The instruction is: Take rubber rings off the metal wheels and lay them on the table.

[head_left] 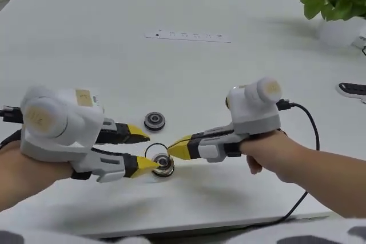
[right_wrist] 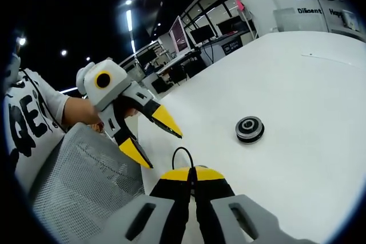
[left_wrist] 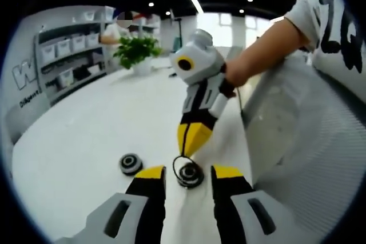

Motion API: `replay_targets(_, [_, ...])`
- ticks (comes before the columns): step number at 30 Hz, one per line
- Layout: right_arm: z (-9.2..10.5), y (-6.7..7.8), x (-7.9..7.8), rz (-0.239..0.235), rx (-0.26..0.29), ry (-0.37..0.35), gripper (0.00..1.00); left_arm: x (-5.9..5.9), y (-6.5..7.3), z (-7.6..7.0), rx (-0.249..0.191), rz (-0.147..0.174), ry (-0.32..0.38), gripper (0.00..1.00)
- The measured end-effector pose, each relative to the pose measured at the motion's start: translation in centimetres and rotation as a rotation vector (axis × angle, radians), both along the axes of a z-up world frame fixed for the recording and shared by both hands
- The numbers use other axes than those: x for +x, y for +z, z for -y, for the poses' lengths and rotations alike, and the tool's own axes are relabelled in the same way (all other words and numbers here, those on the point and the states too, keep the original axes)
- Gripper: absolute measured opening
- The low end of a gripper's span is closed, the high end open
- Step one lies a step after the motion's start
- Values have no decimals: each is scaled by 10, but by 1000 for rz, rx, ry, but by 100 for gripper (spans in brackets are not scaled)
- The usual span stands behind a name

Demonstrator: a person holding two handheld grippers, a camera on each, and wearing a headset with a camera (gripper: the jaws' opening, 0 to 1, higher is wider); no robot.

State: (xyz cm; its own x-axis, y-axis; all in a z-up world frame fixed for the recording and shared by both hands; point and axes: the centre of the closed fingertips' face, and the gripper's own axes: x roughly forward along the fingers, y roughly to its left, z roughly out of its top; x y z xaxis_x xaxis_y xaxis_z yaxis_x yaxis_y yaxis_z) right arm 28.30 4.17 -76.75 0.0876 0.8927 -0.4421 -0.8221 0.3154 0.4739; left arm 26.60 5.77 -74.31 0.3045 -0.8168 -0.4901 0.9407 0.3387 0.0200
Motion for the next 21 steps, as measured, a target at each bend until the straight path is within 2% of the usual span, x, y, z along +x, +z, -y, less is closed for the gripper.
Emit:
replay_targets(10, [-4, 10, -1, 7, 15, -8, 0, -6, 9, -16, -36, -11, 38, 47])
replay_targets(16, [-6, 11, 3, 13, 9, -12, 0, -8, 9, -27, -24, -7, 58, 51])
replay_targets(21, [-15, 13, 2, 19, 9, 3, 0, -7, 10, -37, -26, -6, 81, 53])
